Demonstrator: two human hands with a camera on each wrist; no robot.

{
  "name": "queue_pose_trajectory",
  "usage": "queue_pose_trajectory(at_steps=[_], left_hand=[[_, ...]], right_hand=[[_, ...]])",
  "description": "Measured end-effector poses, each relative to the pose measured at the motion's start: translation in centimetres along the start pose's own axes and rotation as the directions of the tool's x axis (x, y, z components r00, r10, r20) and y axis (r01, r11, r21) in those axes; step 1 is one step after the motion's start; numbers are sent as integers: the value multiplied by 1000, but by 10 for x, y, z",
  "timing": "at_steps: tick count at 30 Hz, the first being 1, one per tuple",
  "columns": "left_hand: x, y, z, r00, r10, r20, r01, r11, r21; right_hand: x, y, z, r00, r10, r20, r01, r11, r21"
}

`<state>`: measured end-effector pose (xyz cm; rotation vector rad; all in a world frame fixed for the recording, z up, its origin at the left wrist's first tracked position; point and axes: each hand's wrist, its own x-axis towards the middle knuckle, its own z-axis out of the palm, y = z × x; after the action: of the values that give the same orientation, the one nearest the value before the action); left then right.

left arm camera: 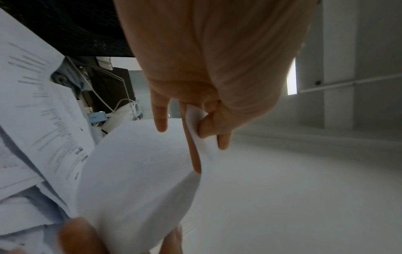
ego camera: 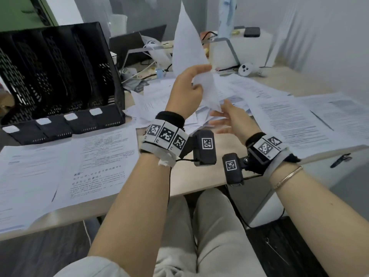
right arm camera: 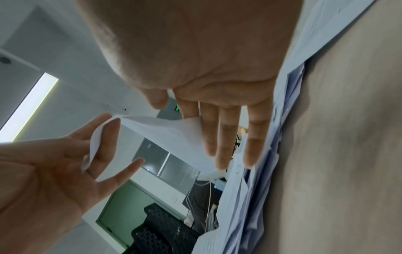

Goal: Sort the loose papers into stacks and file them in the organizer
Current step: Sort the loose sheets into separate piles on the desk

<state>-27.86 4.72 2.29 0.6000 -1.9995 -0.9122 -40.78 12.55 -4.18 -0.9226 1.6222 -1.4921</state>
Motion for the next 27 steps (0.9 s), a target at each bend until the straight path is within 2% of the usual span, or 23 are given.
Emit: queue_pose_trajectory(at_steps=[3,5,10,12,16,18,20,23,27], left_hand=[[4,1,10,998,6,-59,-3,999,43],[7,-2,17,997,-49,-66,54,996,66],[6,-5,49,984,-162,78,150,979,141],[5,-2,64,975,-192,107,181,978,105],[9,6,96,941,-301,156,317,944,-88],[13,11,110,929,-326,173,348,930,-115],[15,13,123,928,-321,191,340,937,-80],[12,18,144,937,-264,230,267,964,17],[5,25,167,924,-225,310,227,973,31]], right_hand=[[-3,-4,-25,978,-129,-164,131,991,-1],[-5,-8,-40,948,-192,-254,196,981,-10],[-14,-22,-77,853,-271,-446,287,957,-34],[-18,-23,-94,826,-276,-492,290,956,-48],[-30,-20,-124,788,-279,-549,301,952,-52],[-35,-18,-137,776,-268,-571,300,953,-41],[-40,-15,-152,765,-248,-594,279,959,-41],[-48,-9,-171,747,-229,-624,219,971,-94],[-59,0,-191,698,-219,-681,171,975,-138]])
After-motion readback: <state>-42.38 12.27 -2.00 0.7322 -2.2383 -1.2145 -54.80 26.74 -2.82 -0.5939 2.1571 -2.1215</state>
